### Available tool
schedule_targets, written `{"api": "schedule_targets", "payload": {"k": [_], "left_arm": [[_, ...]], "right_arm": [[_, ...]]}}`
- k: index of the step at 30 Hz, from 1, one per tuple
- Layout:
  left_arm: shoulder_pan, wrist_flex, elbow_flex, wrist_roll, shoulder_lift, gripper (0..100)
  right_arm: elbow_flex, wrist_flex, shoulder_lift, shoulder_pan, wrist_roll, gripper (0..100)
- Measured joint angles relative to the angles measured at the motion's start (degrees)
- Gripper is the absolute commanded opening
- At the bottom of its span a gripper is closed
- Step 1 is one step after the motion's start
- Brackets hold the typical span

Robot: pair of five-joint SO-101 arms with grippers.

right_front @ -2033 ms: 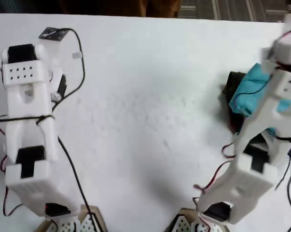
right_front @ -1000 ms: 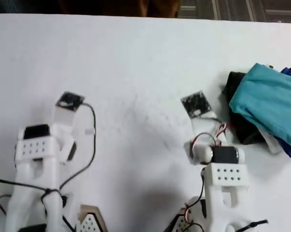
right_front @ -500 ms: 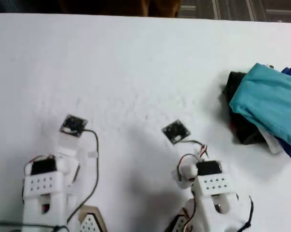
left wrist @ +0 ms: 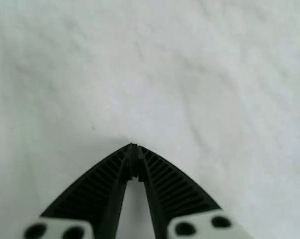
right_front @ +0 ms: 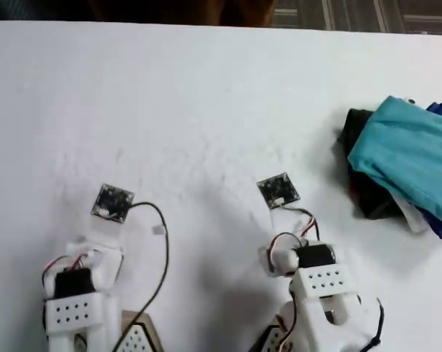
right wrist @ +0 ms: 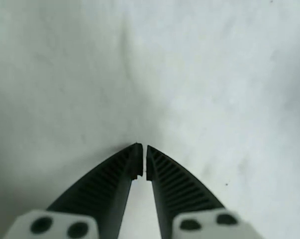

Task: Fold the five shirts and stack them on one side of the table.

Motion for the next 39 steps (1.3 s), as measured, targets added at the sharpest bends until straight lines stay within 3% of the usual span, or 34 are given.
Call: {"api": "schedule_targets", "payload": {"k": [10, 19, 23, 30, 39], "left_arm": [[0.0, 8.7, 0.44, 0.09, -13.1, 3], [0.0, 9.76, 1.23, 0.09, -16.97, 3], [0.0, 9.85, 1.23, 0.09, -16.97, 3], [0.53, 9.85, 1.23, 0.09, -16.97, 3], [7.74, 9.85, 1.23, -0.09, -17.05, 3]], "right_arm": [[3.52, 0.26, -0.53, 0.09, -0.18, 1.8], [3.6, 0.26, -0.53, 0.18, -0.44, 1.8], [4.04, 0.7, -3.6, 3.08, -4.92, 1.8], [8.0, 2.46, -19.96, 8.97, -8.09, 1.8], [13.71, 17.05, -44.75, 8.97, -8.53, 1.8]]}}
